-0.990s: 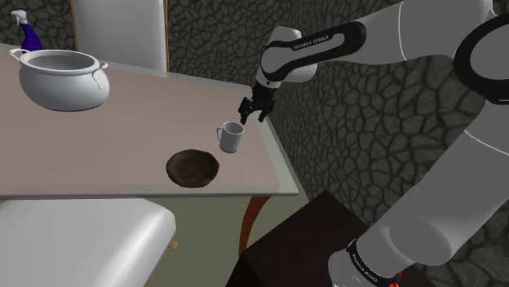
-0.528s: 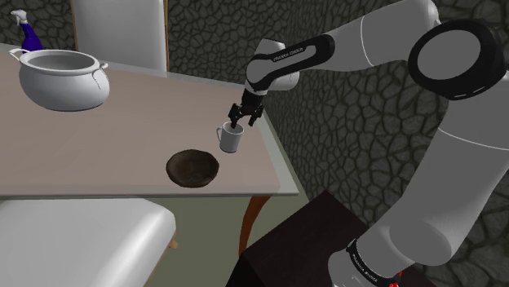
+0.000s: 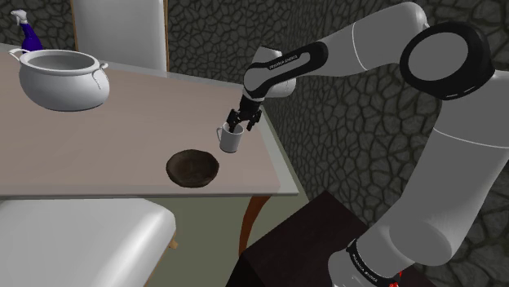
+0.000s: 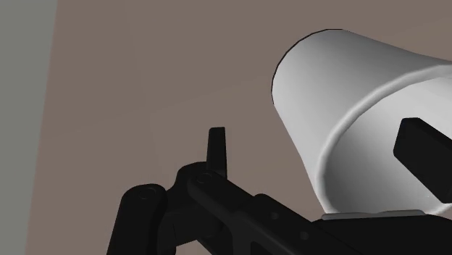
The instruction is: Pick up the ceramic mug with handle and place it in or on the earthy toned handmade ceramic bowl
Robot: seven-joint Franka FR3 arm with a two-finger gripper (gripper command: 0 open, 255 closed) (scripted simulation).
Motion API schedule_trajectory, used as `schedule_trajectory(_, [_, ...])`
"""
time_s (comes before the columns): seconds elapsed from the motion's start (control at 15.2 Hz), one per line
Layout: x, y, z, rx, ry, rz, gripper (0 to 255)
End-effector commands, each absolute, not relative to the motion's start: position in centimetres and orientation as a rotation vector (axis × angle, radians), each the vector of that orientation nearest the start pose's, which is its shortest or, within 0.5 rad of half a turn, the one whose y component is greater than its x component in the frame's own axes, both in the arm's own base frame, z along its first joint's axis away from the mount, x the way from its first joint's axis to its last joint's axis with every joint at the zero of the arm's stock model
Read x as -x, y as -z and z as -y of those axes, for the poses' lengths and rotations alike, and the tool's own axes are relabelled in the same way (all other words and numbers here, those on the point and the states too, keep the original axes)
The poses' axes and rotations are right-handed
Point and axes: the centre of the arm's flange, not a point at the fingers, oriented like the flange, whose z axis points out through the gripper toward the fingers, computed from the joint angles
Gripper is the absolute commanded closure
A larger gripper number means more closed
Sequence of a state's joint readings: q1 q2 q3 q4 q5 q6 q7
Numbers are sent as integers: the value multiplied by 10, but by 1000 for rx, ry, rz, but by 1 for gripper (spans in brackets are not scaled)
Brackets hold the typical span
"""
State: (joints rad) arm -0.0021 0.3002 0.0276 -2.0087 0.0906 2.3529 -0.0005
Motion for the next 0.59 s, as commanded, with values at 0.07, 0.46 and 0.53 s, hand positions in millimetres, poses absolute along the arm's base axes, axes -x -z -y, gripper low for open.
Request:
schedule_trajectory(0.07, [-604, -310, -16, 3066, 66, -58, 0])
schedule_trajectory(0.46, [-604, -310, -16, 3066, 66, -58, 255])
schedule_trajectory(0.53, [-604, -310, -16, 3066, 66, -58, 255])
